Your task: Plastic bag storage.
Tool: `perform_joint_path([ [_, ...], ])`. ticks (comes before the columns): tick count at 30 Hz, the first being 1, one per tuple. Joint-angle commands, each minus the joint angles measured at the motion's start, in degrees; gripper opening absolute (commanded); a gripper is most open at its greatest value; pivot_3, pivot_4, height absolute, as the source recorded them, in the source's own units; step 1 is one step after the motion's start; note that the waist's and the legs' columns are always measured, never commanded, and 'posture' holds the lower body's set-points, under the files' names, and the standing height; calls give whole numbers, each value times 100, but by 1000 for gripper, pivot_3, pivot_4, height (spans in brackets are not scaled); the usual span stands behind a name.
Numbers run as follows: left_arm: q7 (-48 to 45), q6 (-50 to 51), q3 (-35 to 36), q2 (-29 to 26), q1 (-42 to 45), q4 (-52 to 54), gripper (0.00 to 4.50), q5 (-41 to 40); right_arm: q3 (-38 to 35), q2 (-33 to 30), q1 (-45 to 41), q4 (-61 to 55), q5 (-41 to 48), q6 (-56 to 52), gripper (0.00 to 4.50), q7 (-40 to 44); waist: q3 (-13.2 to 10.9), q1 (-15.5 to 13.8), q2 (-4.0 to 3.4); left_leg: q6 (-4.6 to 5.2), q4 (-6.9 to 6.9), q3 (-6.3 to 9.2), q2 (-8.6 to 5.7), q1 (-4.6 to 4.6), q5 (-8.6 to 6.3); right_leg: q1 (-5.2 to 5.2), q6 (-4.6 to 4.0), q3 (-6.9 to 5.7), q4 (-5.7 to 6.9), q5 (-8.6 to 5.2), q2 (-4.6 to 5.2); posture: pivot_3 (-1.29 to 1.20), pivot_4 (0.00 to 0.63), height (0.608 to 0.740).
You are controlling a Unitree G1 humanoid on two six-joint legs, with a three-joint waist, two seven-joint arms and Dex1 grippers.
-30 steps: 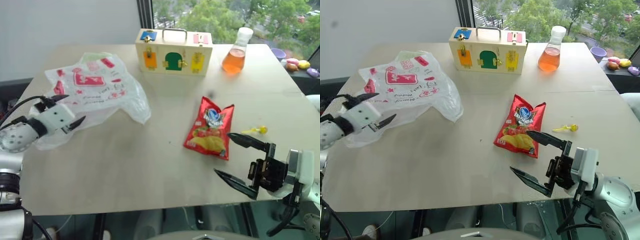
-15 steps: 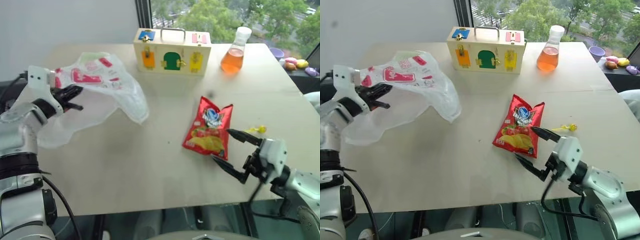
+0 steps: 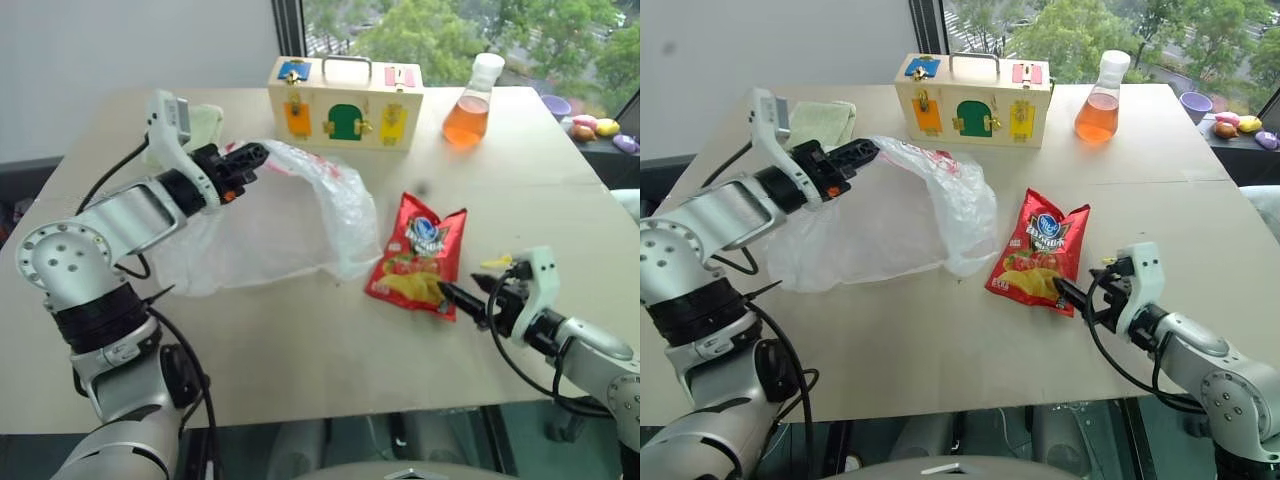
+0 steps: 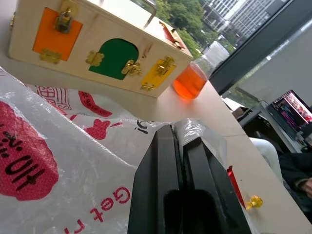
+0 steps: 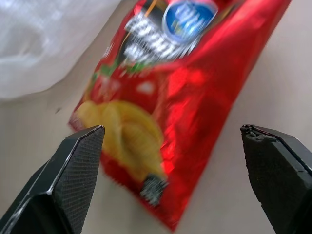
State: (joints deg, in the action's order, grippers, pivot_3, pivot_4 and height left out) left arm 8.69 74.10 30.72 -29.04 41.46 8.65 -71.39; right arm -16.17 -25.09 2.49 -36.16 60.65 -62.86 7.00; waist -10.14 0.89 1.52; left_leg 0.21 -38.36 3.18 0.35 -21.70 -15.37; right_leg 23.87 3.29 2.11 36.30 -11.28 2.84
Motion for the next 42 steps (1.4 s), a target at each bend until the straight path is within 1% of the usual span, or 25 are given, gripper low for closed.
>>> perform_joint_path([
  [1, 213, -252, -115, -194, 182, 172, 19, 290, 80, 268, -307, 242, 483, -253, 4500, -524, 0, 3, 0, 0, 0, -6, -1, 2, 0, 0, 0, 4, 0, 0, -1, 0, 150, 740],
  [5, 359, -196, -351, -448, 276, 223, 19, 672, 812, 260, -614, 976, -489, -115, 4500, -522, 2, 7, 3, 0, -2, -8, -2, 4, 1, -1, 1, 5, -1, 0, -3, 0, 150, 740],
  [8, 616, 47, -462, -510, 513, 195, 0, 755, 1124, -26, -711, 1192, -1087, 102, 3721, -317, 14, 3, 21, -1, -2, -6, 0, 6, 1, -3, 2, 5, -2, 0, -5, 0, 150, 740],
  [11, 779, 239, -524, -476, 780, 129, 0, 796, 1217, -262, -751, 1355, -1523, 369, 2080, -114, 18, 2, 28, -2, -4, -7, 0, 7, 2, -7, 4, 6, -4, 0, -4, 0, 150, 740],
  [13, 799, 387, -574, -452, 889, 112, 0, 821, 1354, -433, -743, 1344, -1802, 618, 1067, 111, 19, 2, 26, -2, -4, -7, 0, 10, 2, -9, 10, 6, -5, -4, -4, 0, 150, 740],
  [14, 793, 436, -621, -449, 920, 115, 0, 865, 1465, -542, -725, 1290, -1976, 773, 730, 248, 19, 3, 25, -2, -4, -7, 0, 10, 2, -9, 10, 6, -5, -4, -4, 0, 150, 740],
  [15, 795, 441, -626, -412, 959, 69, 0, 893, 1536, -620, -704, 1196, -2082, 903, 213, 378, 18, 2, 25, -3, -4, -7, 0, 10, 2, -9, 10, 6, -4, -4, -5, 0, 150, 740],
  [16, 809, 459, -621, -380, 1003, -5, 0, 925, 1547, -657, -687, 1103, -2115, 988, 54, 471, 19, 1, 25, -3, -4, -6, 0, 10, 2, -9, 12, 6, -5, -5, -5, 0, 150, 740],
  [17, 801, 493, -625, -385, 1035, -70, 0, 970, 1533, -664, -676, 1013, -2109, 1026, 54, 533, 19, -2, 25, -3, -4, -6, 0, 10, 2, -9, 14, 6, -5, -6, -5, 0, 150, 740],
  [19, 560, 441, -831, -527, 1080, -134, 0, 1196, 1547, -898, -623, 577, -2100, 1228, 54, 960, 14, -8, 19, -4, -4, -5, 0, 8, 3, -8, 14, 5, -5, -6, -5, 0, 150, 740],
  [21, 396, 407, -857, -517, 1232, -339, 0, 1274, 1407, -1065, -589, 92, -1794, 1334, 54, 1448, 9, -13, 17, -5, -2, -5, -2, -1, 3, 0, 11, 5, -6, -4, -4, 0, 150, 740],
  [25, 24, 299, -1103, -549, 1618, -830, 0, 1695, 818, -1309, -756, -624, -393, 1164, 54, 2169, 4, -4, 15, -5, 1, 8, -2, -11, 3, 0, 5, -7, -23, 0, -4, 0, 150, 740],
  [28, -128, 207, -1215, -524, 1830, -1120, 0, 2014, 642, -1536, -849, -748, 211, 1041, 54, 2348, 3, -6, 14, -5, 4, 8, -1, -12, 3, -2, 5, -9, -34, 0, -4, 0, 150, 740],
  [31, -278, -155, -1452, -424, 2220, -1570, 0, 2522, 345, -2046, -826, -747, 973, 849, 54, 2694, 0, -29, 16, -5, 4, 15, -2, -21, 3, -2, 4, -18, -40, 0, -2, 0, 150, 740],
  [35, -534, -303, -1544, -318, 2545, -1951, 0, 2856, 86, -2479, -717, -663, 1534, 816, 54, 3011, -1, -33, 17, -4, 3, 21, -4, -29, 3, -2, 4, -29, -47, 1, 4, 0, 150, 740],
  [36, -613, -316, -1582, -281, 2615, -2028, 0, 2921, 88, -2567, -770, -659, 1753, 797, 54, 3105, -1, -29, 16, -4, 3, 21, -4, -30, 3, -2, 4, -29, -47, 0, 4, 0, 150, 740],
  [38, -807, -323, -1706, -212, 2706, -2129, 0, 3036, 354, -2595, -1152, -601, 2041, 780, 54, 3303, -3, -6, 15, -4, 4, 21, -4, -30, 3, -1, 4, -29, -47, 0, 4, 0, 150, 740],
  [40, -956, -332, -1768, -156, 2739, -2197, 0, 3154, 646, -2561, -1517, -513, 2115, 752, 54, 3429, -4, 9, 14, -4, 4, 20, -3, -27, 3, -1, 5, -29, -46, 0, 3, 0, 150, 740],
  [42, -1088, -407, -1828, -121, 2747, -2228, 0, 3296, 842, -2630, -1710, -434, 2122, 654, 54, 3608, -7, 3, 13, -4, 3, 22, -3, -26, 3, -2, 6, -31, -42, 0, 3, 0, 150, 740],
])
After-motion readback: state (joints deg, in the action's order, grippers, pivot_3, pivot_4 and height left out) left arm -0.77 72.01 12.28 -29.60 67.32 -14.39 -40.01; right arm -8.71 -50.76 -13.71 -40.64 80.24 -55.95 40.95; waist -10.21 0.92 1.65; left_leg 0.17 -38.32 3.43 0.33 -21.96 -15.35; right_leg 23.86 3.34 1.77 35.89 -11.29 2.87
